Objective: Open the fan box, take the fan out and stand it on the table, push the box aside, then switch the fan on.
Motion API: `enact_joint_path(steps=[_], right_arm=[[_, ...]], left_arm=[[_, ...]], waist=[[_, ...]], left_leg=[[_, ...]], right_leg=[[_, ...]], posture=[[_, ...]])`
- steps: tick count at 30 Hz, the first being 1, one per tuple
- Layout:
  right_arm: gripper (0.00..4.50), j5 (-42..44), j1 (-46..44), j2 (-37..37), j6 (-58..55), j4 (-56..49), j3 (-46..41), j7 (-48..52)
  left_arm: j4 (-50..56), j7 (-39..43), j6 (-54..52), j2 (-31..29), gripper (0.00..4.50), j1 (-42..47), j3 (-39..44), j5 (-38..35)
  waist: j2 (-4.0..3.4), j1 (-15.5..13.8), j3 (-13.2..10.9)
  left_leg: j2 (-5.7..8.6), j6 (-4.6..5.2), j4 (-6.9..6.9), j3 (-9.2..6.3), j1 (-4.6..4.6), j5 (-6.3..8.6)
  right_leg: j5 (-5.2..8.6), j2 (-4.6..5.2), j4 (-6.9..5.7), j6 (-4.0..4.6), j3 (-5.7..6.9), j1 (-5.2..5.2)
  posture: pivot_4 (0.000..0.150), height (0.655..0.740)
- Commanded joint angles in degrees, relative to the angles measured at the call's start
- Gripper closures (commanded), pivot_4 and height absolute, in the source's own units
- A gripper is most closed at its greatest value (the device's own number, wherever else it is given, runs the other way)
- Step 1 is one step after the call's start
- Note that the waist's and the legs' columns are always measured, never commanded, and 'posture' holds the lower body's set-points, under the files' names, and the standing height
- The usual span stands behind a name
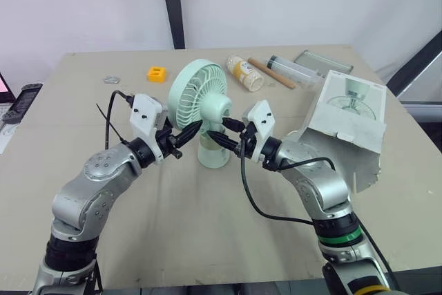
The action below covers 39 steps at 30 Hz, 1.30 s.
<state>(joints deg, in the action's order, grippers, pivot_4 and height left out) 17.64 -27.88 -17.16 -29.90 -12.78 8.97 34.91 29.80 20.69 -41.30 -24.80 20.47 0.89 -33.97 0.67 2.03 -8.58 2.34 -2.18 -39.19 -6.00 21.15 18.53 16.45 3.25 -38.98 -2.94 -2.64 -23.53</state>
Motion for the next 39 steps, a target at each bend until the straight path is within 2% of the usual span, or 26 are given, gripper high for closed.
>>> enact_joint_path(steps=[1,2,4,5,6,7,9,10,36,37,39], right_arm=[[2.29,0.26,-1.40,0.73,-0.31,-0.22,-0.62,-0.66],[2.29,0.31,-1.45,0.78,-0.49,-0.16,-0.63,-0.82],[2.73,0.32,-1.52,0.86,-0.64,-0.07,-0.64,-0.98],[2.73,0.33,-1.55,0.95,-0.71,-0.02,-0.70,-1.05],[3.22,0.30,-1.59,1.01,-0.75,0.01,-0.73,-1.05],[3.50,0.26,-1.66,1.09,-0.81,0.05,-0.78,-1.07],[3.96,0.30,-1.91,1.27,-1.05,0.22,-0.89,-1.26],[4.04,0.30,-2.02,1.32,-1.12,0.32,-0.91,-1.33],[4.06,0.80,-3.10,2.13,-3.19,-0.50,-0.19,-1.75],[4.06,0.69,-3.00,2.09,-3.12,-0.48,-0.11,-1.70],[4.06,0.48,-2.85,2.04,-2.99,-0.41,-0.01,-1.59]], left_arm=[[2.80,0.55,1.34,0.26,2.70,0.62,0.37,-0.07],[2.77,0.55,1.37,0.32,2.70,0.61,0.35,-0.03],[2.75,0.56,1.42,0.38,2.70,0.60,0.22,0.11],[2.75,0.54,1.45,0.43,2.70,0.59,0.17,0.16],[2.76,0.51,1.47,0.47,2.70,0.59,0.12,0.22],[2.74,0.48,1.47,0.53,2.70,0.62,0.10,0.26],[2.82,0.48,1.44,0.58,2.70,0.58,0.11,0.38],[2.81,0.47,1.44,0.59,2.70,0.58,0.14,0.42],[2.15,0.66,1.91,1.79,2.70,0.89,-0.52,2.37],[2.22,0.85,1.70,1.89,2.20,0.81,-0.39,1.95],[2.55,1.55,1.64,1.92,1.64,0.42,-0.09,1.14]], waist=[[0.00,0.02,0.00],[0.00,0.02,0.00],[0.00,0.07,0.00],[0.00,0.08,0.00],[0.00,0.10,0.00],[0.00,0.10,0.00],[0.00,0.11,0.00],[0.00,0.10,0.00],[0.00,0.20,0.00],[0.00,0.21,0.00],[0.00,0.21,0.00]], left_leg=[[0.00,0.00,-0.01,0.00,0.00,0.00],[0.00,0.00,-0.01,0.00,0.00,0.00],[0.00,0.00,-0.02,0.00,0.00,0.00],[0.00,0.00,-0.02,0.00,0.00,0.00],[0.00,0.00,-0.03,0.00,0.00,0.00],[0.00,0.00,-0.06,0.00,0.00,0.00],[0.00,0.00,-0.07,-0.01,0.00,0.00],[0.00,0.00,-0.09,-0.01,0.00,0.00],[0.00,0.01,-0.16,-0.01,-0.01,0.00],[0.00,0.01,-0.16,0.00,-0.01,0.00],[0.00,0.01,-0.16,0.00,-0.01,0.00]], right_leg=[[0.00,0.00,0.00,0.00,0.00,0.01],[0.00,-0.01,0.00,0.00,0.01,0.01],[0.00,-0.01,-0.01,0.00,0.00,0.01],[0.00,0.00,-0.01,0.00,0.00,0.01],[0.00,-0.01,-0.01,0.00,0.00,0.01],[0.00,-0.01,-0.02,0.00,0.00,0.03],[0.00,-0.01,-0.02,0.00,0.00,0.03],[0.00,0.00,-0.03,0.00,0.01,0.04],[0.00,-0.02,-0.06,0.00,-0.01,0.06],[0.00,-0.02,-0.06,0.00,-0.01,0.06],[0.00,-0.03,-0.06,0.00,-0.01,0.06]], posture=[[0.150,0.7400],[0.150,0.7400],[0.150,0.7400],[0.150,0.7400],[0.150,0.7400],[0.150,0.7400],[0.150,0.7400],[0.150,0.7400],[0.150,0.7400],[0.150,0.7400],[0.150,0.7400]])
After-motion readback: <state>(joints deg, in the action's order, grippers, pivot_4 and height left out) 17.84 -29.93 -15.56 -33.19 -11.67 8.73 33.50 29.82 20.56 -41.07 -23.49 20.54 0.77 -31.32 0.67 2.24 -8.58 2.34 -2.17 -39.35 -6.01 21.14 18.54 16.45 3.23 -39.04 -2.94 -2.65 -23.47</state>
